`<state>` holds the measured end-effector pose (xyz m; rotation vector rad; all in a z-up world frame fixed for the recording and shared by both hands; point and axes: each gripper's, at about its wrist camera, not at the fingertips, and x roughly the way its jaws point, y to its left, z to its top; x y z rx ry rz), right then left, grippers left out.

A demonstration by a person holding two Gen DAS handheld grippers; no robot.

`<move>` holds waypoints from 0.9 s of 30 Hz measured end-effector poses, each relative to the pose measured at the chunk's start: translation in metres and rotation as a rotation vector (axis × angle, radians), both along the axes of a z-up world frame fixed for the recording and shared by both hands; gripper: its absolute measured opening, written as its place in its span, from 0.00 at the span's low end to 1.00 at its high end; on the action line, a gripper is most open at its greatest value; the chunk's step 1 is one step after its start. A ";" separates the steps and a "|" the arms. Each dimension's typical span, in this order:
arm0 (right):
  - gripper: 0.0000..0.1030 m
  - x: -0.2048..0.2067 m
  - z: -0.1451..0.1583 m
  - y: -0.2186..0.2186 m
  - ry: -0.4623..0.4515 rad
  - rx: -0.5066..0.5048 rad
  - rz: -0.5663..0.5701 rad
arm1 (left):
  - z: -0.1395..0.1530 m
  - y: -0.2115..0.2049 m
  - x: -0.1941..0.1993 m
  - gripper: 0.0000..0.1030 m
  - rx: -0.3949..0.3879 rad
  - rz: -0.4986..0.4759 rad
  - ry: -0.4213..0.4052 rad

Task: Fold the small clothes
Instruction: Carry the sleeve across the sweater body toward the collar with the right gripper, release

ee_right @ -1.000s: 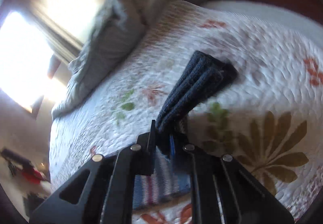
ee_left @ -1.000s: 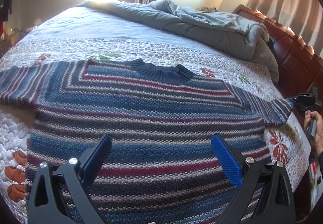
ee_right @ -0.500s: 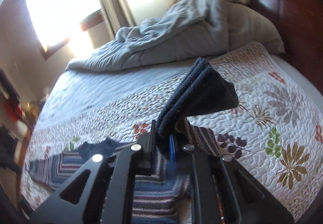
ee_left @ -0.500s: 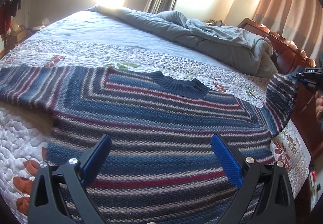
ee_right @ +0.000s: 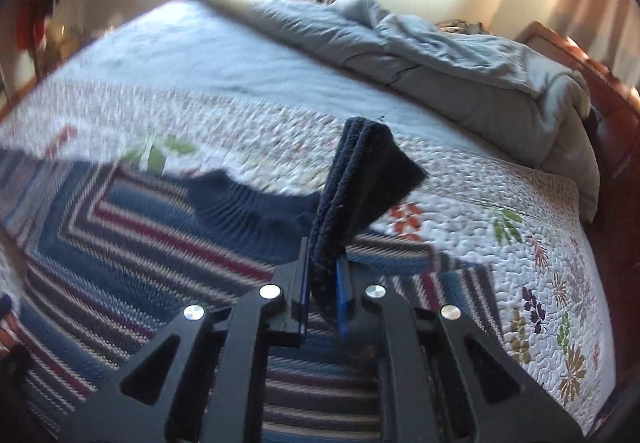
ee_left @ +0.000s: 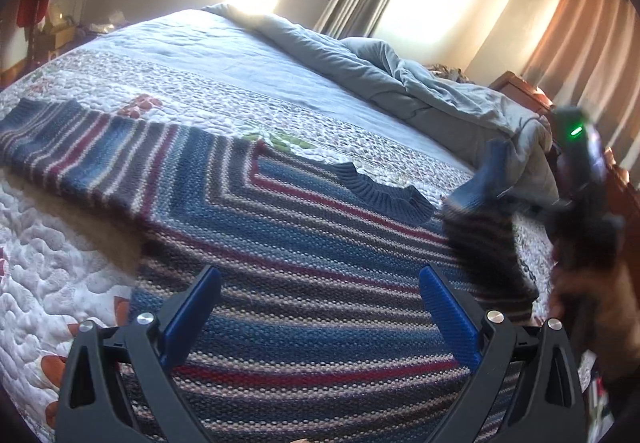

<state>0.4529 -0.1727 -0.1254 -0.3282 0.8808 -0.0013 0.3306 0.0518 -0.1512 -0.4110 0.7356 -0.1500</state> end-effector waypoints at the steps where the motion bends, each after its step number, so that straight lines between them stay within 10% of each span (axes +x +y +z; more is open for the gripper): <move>1: 0.09 0.000 -0.013 0.012 0.016 -0.031 0.014 | 0.001 0.003 0.000 0.97 -0.006 0.004 -0.001; 8: 0.11 -0.008 -0.090 0.077 0.116 -0.203 0.116 | 0.002 0.017 0.001 0.97 -0.035 0.014 0.004; 11: 0.38 -0.014 -0.094 0.082 0.125 -0.142 0.141 | 0.000 0.023 0.004 0.96 -0.059 0.020 0.009; 14: 0.70 -0.036 -0.070 0.079 0.056 0.008 0.166 | -0.005 0.025 0.005 0.96 -0.083 0.013 0.023; 21: 0.70 -0.112 -0.027 -0.023 -0.090 0.643 -0.020 | -0.024 0.027 0.015 0.96 -0.364 -0.090 0.085; 27: 0.70 -0.133 -0.025 -0.058 -0.185 0.714 -0.103 | -0.028 -0.023 0.079 0.96 -0.546 -0.219 0.177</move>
